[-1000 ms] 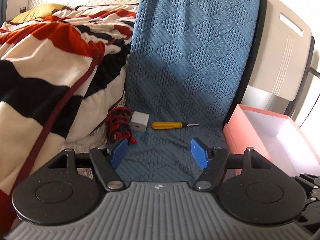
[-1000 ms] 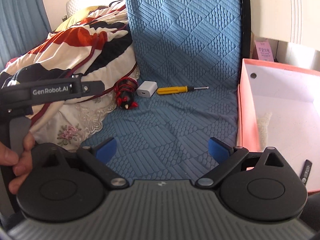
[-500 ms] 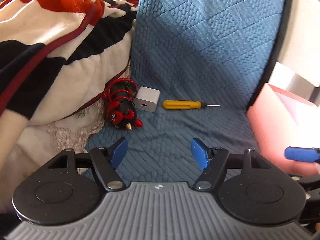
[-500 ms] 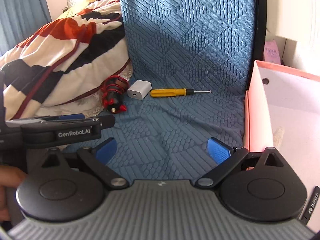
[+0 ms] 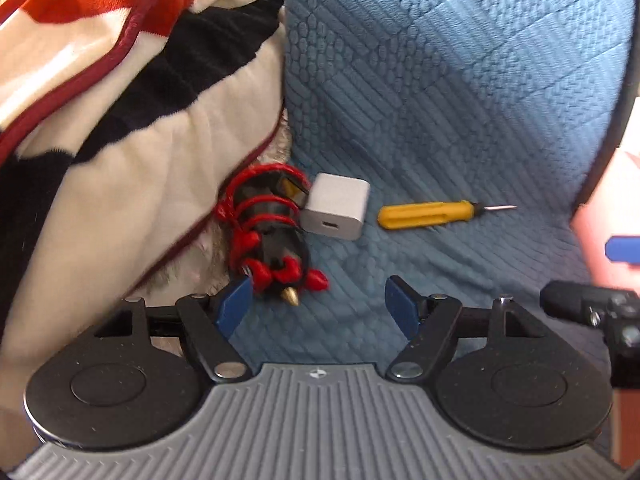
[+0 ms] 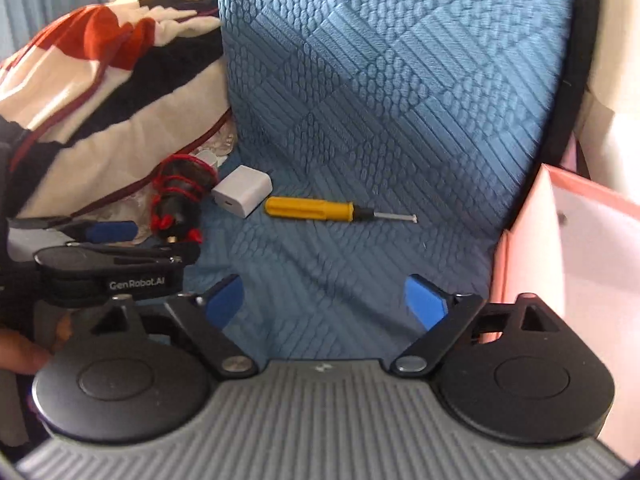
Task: Organize rigid objects
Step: 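Close the right gripper on the yellow screwdriver while the left gripper closes on the red spiral toy, then lift the screwdriver and red spiral toy off the mat, then raise the screwdriver and red toy higher above the mat with both grippers, then carry the screwdriver and red toy over the pink box with both grippers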
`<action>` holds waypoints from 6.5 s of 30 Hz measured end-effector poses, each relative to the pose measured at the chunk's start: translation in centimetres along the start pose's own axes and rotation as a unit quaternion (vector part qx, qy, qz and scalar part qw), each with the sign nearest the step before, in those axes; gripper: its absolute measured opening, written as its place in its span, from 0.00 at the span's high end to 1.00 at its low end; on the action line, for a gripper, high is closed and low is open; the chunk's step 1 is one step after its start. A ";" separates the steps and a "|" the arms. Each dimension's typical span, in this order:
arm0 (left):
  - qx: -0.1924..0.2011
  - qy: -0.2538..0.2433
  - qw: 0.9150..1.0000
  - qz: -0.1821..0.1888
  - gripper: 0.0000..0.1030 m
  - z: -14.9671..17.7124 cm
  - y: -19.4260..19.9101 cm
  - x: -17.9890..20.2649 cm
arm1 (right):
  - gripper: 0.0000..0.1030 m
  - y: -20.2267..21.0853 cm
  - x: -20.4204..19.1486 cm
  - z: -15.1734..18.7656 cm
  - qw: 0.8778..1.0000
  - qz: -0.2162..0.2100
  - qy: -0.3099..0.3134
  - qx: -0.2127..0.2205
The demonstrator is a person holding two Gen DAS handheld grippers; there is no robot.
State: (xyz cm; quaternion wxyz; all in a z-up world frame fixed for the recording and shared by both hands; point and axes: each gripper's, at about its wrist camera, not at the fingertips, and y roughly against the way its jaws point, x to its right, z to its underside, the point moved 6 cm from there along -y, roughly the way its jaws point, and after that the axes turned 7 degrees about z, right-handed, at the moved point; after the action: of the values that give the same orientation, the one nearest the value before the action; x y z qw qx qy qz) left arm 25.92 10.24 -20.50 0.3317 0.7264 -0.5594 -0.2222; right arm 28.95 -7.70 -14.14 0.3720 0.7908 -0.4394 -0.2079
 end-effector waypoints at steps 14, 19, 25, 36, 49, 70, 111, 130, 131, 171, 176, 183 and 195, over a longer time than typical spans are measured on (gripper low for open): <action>-0.024 -0.017 0.997 -0.076 0.25 -1.0 -4.8 -2.0 | 0.21 -10.2 -0.8 -3.7 0.995 -0.015 0.099 -0.002; -0.031 -0.005 0.997 -0.064 0.25 -0.8 -5.6 -2.0 | 0.21 -13.2 -0.8 -4.8 0.991 -0.014 0.131 -0.005; -0.040 0.007 0.998 -0.053 0.25 -0.3 -5.9 -1.9 | 0.21 -15.1 0.6 -4.9 0.989 -0.071 0.123 -0.046; -0.044 0.050 0.998 -0.014 0.28 -0.7 -5.4 -2.7 | 0.57 -12.8 0.3 -3.8 0.983 -0.084 0.143 -0.079; -0.024 0.079 0.995 0.062 0.39 -1.7 -0.4 -1.6 | 0.83 -10.7 -1.6 -3.0 0.986 -0.071 0.109 -0.099; -0.020 0.126 0.981 0.148 0.41 -0.1 4.8 -1.0 | 0.83 -3.5 -2.3 0.7 0.992 -0.058 0.042 -0.101; -0.098 0.115 0.976 0.156 0.25 1.2 2.8 0.5 | 0.54 -5.3 -3.9 3.4 0.996 -0.038 0.035 -0.076; -0.106 0.090 0.977 0.162 0.25 1.3 2.9 0.7 | 0.80 -4.8 -3.5 4.4 0.994 -0.024 0.004 -0.110; -0.106 0.088 0.977 0.160 0.25 1.3 2.9 0.8 | 0.80 -4.4 -3.3 4.4 0.994 -0.021 0.001 -0.111; 0.001 0.084 0.968 0.235 0.34 -1.5 11.4 3.7 | 0.81 7.9 0.4 3.5 0.995 -0.012 -0.076 -0.058; 0.015 0.072 0.967 0.246 0.34 -3.3 12.6 5.5 | 0.81 9.6 1.4 1.7 0.998 0.006 -0.055 -0.038; 0.036 0.054 0.963 0.263 0.34 -6.0 14.3 8.7 | 0.81 12.9 4.0 -1.0 0.998 0.024 -0.055 0.001; 0.055 0.028 0.951 0.302 0.35 -8.9 16.7 15.4 | 0.81 18.7 10.9 -2.8 0.992 0.101 -0.054 0.051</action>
State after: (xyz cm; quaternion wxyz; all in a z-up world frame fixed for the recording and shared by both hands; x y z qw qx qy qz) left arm 25.24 -5.07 -1.54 0.3584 0.5469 -0.7542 -0.0599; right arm 26.38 -22.11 2.07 0.3262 0.7478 -0.5464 -0.1894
